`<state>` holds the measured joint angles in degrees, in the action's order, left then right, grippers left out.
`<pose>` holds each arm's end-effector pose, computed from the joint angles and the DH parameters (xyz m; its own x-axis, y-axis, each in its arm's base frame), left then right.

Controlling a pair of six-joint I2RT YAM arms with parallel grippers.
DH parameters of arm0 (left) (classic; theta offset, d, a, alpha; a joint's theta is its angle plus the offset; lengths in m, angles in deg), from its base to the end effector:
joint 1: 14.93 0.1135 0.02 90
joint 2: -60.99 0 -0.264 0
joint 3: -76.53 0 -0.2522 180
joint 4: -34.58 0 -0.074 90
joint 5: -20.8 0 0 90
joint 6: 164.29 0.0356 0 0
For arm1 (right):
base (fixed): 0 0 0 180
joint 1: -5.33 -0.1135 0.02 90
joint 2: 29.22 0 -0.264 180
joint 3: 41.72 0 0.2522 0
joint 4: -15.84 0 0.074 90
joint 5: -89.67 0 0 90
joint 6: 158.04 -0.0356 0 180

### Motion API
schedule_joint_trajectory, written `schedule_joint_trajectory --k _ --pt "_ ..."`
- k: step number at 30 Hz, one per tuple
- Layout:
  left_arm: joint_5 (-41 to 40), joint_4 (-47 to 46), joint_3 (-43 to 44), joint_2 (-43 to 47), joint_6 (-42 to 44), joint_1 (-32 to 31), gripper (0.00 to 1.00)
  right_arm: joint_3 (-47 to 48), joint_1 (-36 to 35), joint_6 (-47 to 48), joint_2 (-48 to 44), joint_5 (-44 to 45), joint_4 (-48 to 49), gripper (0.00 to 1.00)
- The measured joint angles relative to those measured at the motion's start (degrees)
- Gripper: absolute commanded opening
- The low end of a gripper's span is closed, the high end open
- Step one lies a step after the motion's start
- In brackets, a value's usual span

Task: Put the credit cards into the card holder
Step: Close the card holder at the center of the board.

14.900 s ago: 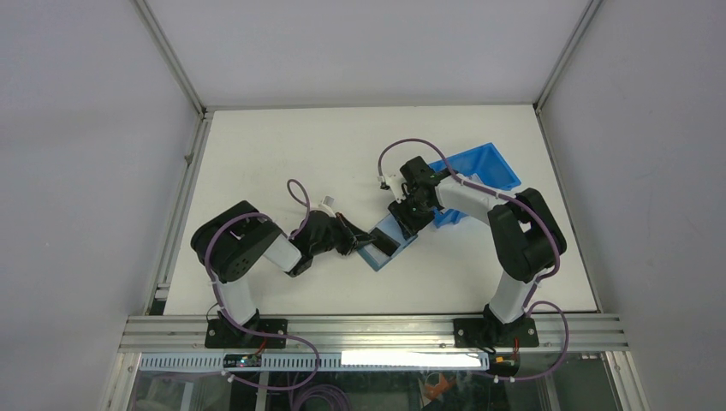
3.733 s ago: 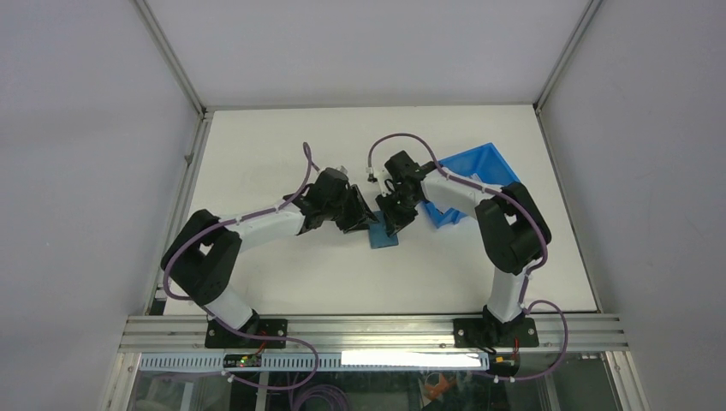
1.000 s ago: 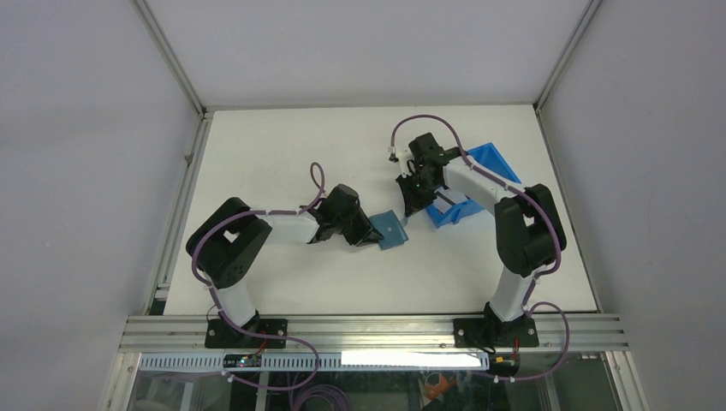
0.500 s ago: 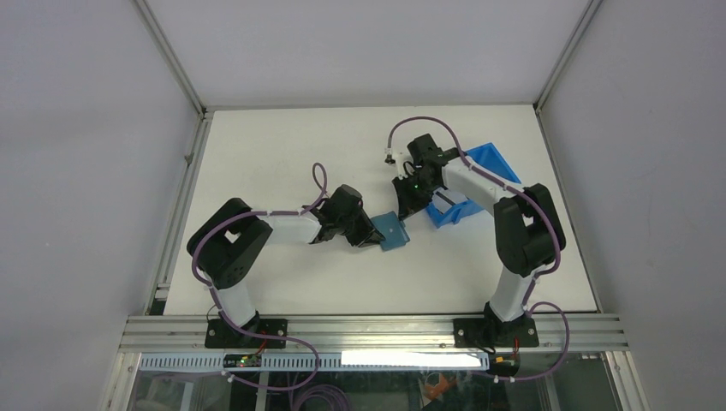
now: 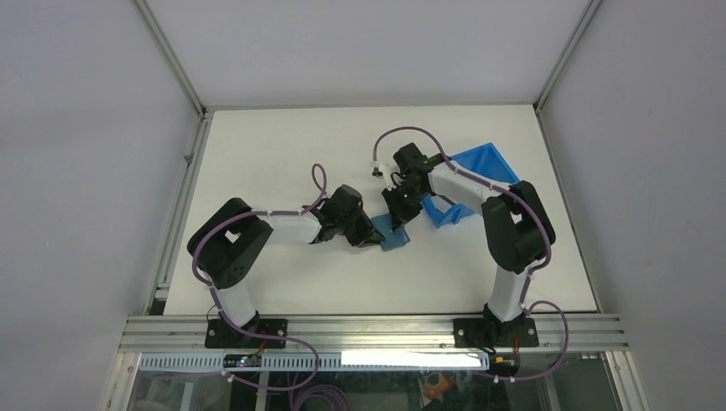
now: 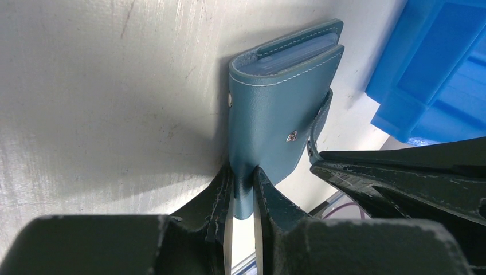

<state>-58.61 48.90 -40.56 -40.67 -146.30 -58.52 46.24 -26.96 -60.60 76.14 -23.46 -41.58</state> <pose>0.2385 -0.2361 0.1271 -0.8995 -0.4345 -0.0458 -0.3166 0.7206 -0.6168 0.2956 0.2034 0.1896 -0.7341 -0.6048 -0.3087 -0.6790 0.6496 0.3420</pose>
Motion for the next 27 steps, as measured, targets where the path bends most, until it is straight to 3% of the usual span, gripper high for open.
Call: schedule_joint_trajectory --k 27 --pt "0.5 -0.8 0.0 -0.5 -0.7 0.0 0.09 0.0 -0.6 -0.1 2.1 1.0 -0.2 0.00"
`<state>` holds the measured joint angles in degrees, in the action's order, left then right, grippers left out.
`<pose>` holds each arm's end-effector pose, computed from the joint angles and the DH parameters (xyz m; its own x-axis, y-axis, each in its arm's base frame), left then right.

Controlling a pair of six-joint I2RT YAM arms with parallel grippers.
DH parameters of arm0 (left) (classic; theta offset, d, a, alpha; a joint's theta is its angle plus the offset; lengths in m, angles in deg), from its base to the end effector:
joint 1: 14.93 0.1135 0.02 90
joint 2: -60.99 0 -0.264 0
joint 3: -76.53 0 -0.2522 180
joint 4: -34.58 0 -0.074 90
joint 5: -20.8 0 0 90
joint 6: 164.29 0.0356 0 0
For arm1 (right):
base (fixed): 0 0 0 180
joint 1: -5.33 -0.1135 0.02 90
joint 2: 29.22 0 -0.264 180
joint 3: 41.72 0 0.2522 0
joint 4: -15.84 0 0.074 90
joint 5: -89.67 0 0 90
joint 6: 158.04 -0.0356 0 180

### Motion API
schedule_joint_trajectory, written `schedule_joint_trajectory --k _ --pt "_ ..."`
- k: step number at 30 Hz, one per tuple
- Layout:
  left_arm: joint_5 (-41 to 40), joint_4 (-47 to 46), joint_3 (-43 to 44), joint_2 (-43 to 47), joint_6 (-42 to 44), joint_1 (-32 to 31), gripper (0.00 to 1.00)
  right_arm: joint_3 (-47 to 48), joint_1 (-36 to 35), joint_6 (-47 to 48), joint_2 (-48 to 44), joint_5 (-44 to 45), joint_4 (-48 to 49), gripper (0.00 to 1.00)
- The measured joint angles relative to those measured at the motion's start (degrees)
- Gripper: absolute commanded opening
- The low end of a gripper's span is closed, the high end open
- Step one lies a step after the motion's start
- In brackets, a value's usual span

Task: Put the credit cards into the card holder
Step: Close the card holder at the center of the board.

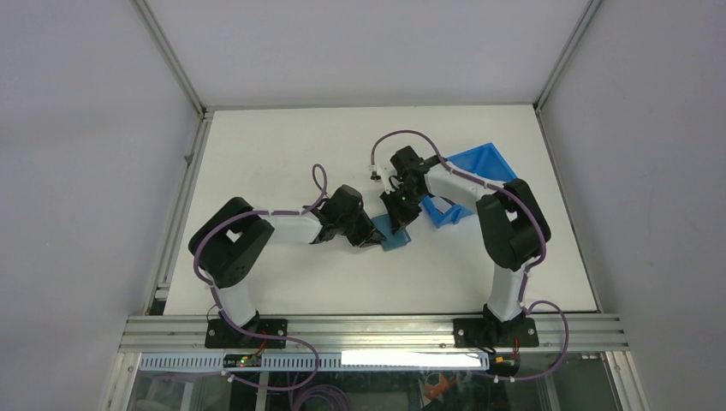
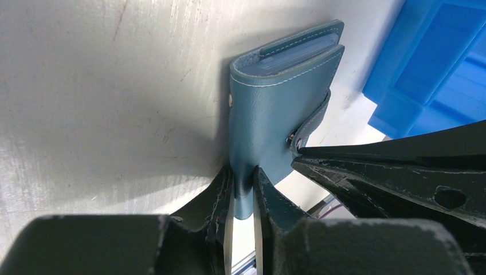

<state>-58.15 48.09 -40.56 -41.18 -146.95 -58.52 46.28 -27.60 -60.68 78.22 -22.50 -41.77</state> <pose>0.2393 -0.2372 0.1252 -0.8980 -0.4386 -0.0346 -0.3238 0.7121 -0.6230 0.2956 0.2075 0.1772 -0.7377 -0.6191 -0.2694 -0.6745 0.6574 0.3360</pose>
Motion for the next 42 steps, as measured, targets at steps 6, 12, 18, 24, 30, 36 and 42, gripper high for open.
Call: schedule_joint_trajectory --k 6,12,18,24,30,36,42 --pt "0.1 -1.0 0.0 -0.4 0.0 0.0 0.09 0.0 0.5 -0.2 0.0 -0.4 0.0 0.00" --pt "0.4 -1.4 0.0 -0.6 -0.1 0.0 0.09 -0.1 0.8 -0.4 -0.5 -0.3 0.2 0.00" --pt "0.4 -1.4 0.0 -0.6 -0.1 0.0 0.09 -0.1 1.3 -0.9 -1.3 -0.3 0.3 0.00" --pt "0.4 -1.4 0.0 -0.6 -0.2 0.0 0.09 -0.1 1.3 -1.0 -1.5 -0.3 0.5 0.00" --pt "0.4 -1.5 0.0 -0.6 -0.3 0.0 0.09 -0.1 0.4 -1.0 -1.4 0.4 0.5 0.00" --pt "0.5 -1.5 0.0 -0.6 -0.3 0.0 0.09 -0.1 -0.2 -1.0 -0.5 1.1 0.5 0.00" --pt "0.5 -1.6 0.0 -0.7 -0.3 0.0 0.09 0.0 -0.4 -0.9 -0.1 1.6 0.0 0.00"
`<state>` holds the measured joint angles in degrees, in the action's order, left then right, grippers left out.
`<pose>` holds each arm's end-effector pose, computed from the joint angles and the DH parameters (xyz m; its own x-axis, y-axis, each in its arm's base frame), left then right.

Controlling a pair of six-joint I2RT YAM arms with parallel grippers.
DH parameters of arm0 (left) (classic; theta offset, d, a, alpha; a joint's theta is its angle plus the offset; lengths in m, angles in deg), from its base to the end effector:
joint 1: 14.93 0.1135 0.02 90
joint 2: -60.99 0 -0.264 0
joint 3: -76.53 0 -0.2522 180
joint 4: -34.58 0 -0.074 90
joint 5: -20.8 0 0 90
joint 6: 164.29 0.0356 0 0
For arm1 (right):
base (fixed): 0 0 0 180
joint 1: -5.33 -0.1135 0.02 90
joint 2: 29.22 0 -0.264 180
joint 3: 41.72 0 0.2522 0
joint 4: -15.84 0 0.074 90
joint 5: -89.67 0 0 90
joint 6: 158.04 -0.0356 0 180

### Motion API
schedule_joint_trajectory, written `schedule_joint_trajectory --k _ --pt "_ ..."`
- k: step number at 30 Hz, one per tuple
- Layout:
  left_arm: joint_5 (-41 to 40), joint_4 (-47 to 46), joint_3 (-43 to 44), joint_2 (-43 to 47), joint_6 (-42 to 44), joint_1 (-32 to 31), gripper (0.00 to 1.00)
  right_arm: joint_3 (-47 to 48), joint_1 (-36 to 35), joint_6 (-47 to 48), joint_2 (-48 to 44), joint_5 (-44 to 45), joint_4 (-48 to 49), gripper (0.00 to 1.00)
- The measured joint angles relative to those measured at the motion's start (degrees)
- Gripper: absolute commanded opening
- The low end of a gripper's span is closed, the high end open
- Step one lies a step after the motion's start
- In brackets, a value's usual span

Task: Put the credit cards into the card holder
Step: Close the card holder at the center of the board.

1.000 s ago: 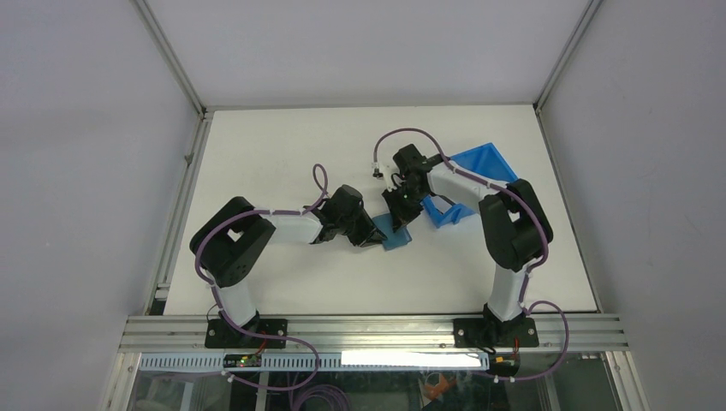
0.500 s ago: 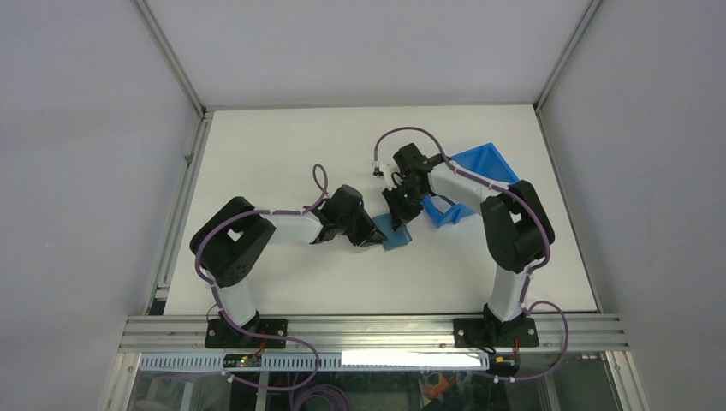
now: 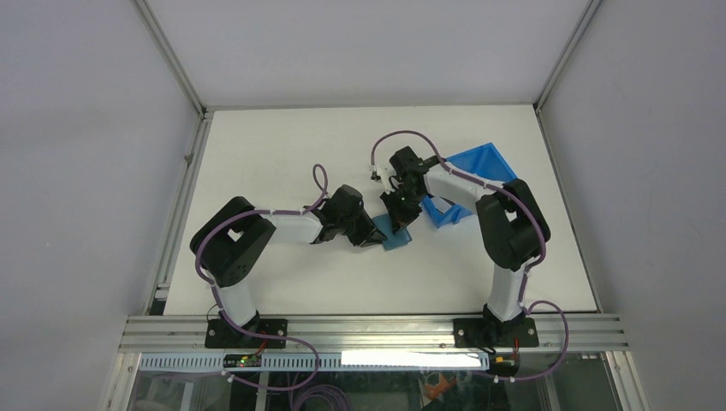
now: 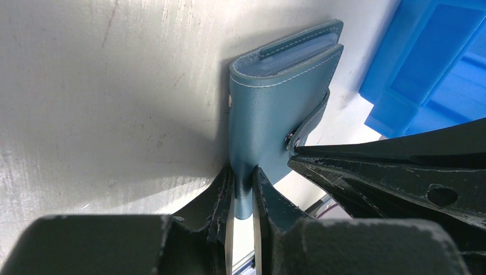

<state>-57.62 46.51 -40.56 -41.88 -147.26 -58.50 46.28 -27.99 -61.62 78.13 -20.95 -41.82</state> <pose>0.2409 -0.2390 0.1232 -0.8984 -0.4382 -0.0297 -0.3210 0.7014 -0.6364 0.2946 0.2087 0.1774 -0.7442 -0.6145 -0.2617 -0.6677 0.6741 0.3159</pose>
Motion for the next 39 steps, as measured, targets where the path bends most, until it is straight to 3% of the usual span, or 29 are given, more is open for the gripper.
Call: schedule_joint_trajectory --k 11,21,31,35,39 --pt "0.2 -0.5 0.0 -0.2 -0.1 0.0 0.11 0.4 1.7 0.4 0.3 -2.3 -0.6 0.00" --pt "0.6 -3.4 -0.3 -1.0 -0.6 -0.5 0.25 0.4 6.4 3.8 0.3 -10.1 -1.7 0.02" --pt "0.5 -7.3 -3.0 0.1 -1.0 -0.7 0.36 0.4 6.9 8.9 -0.1 -8.1 -5.3 0.16" --pt "-0.1 -6.7 -4.3 2.4 0.9 -0.7 0.43 0.5 7.7 10.4 -1.7 -6.6 -6.9 0.15" --pt "-1.1 -5.2 -4.7 4.8 3.7 -0.7 0.44 1.7 8.7 11.2 -2.3 -6.2 -7.9 0.16"
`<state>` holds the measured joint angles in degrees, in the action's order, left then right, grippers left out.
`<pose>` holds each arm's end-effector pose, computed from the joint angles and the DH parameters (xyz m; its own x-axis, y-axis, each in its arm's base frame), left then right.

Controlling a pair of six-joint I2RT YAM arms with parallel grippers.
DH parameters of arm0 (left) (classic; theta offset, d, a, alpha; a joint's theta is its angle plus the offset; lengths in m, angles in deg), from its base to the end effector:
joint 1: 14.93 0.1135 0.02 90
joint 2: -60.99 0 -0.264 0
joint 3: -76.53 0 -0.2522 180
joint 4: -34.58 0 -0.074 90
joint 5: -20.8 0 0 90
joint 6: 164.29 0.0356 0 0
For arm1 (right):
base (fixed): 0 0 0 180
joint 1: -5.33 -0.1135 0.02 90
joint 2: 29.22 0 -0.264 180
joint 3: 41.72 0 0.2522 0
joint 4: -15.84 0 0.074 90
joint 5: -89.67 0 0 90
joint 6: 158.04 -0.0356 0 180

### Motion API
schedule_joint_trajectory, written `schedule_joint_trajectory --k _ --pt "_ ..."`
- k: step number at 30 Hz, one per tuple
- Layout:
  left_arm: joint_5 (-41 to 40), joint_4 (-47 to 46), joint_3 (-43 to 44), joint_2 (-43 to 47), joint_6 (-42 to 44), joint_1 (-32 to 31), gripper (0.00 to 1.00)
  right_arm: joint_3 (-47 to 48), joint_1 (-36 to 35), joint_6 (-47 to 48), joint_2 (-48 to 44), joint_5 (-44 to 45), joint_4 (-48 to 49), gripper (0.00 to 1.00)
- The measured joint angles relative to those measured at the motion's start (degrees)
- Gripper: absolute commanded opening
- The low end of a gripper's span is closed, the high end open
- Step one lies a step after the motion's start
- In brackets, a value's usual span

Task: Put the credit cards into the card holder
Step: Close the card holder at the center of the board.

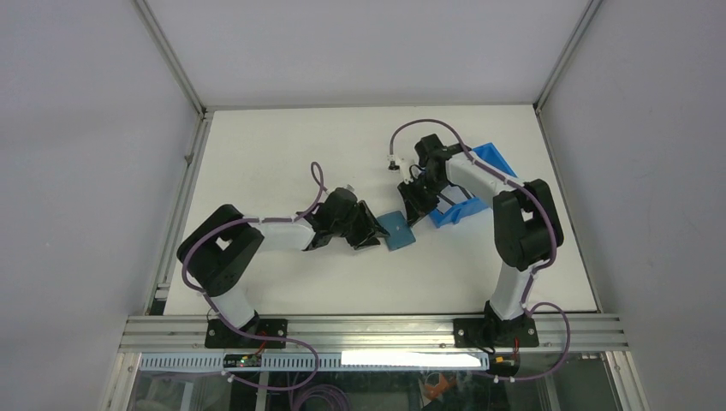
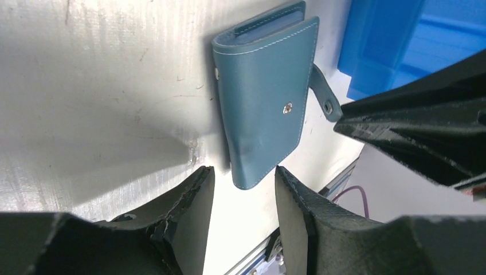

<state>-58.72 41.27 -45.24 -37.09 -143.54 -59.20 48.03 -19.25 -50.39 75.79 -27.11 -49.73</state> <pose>0.2287 -0.2320 0.1342 -0.9098 -0.3973 -0.1202 -0.2111 0.6923 -0.6900 0.3103 0.1596 0.1977 -0.7231 -0.6284 -0.2867 -0.6883 0.6207 0.3755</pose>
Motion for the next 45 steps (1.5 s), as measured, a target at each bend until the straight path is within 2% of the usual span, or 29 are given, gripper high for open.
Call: schedule_joint_trajectory --k 3,7,18,22,27,35,41,45 --pt "0.0 0.5 0.0 0.8 1.7 0.2 0.38 0.6 0.7 0.3 0.0 0.0 -0.3 0.18" --pt "0.0 1.9 0.0 0.8 2.8 0.9 0.36 0.7 1.2 0.5 0.0 1.1 -0.6 0.22" --pt "0.0 5.4 3.8 -1.2 3.8 1.2 0.42 0.7 1.6 0.7 -2.1 1.7 -0.8 0.47" --pt "-0.1 6.8 6.0 -2.1 4.2 1.2 0.42 0.7 1.6 0.5 -4.8 1.0 -0.8 0.50" --pt "-1.4 9.8 7.5 -3.4 4.2 1.2 0.41 0.7 0.4 -0.6 -5.3 3.4 -0.5 0.50" --pt "-1.9 12.2 8.3 -3.6 4.0 1.3 0.39 0.8 -3.6 -2.3 -3.7 9.0 0.3 0.40" --pt "-1.9 12.2 8.5 -3.7 3.9 1.3 0.38 1.3 -4.1 -3.1 -1.0 11.9 0.6 0.35" --pt "-1.9 12.2 8.6 -3.9 3.8 1.3 0.37 1.6 -4.3 -3.4 -0.9 12.6 0.6 0.29"
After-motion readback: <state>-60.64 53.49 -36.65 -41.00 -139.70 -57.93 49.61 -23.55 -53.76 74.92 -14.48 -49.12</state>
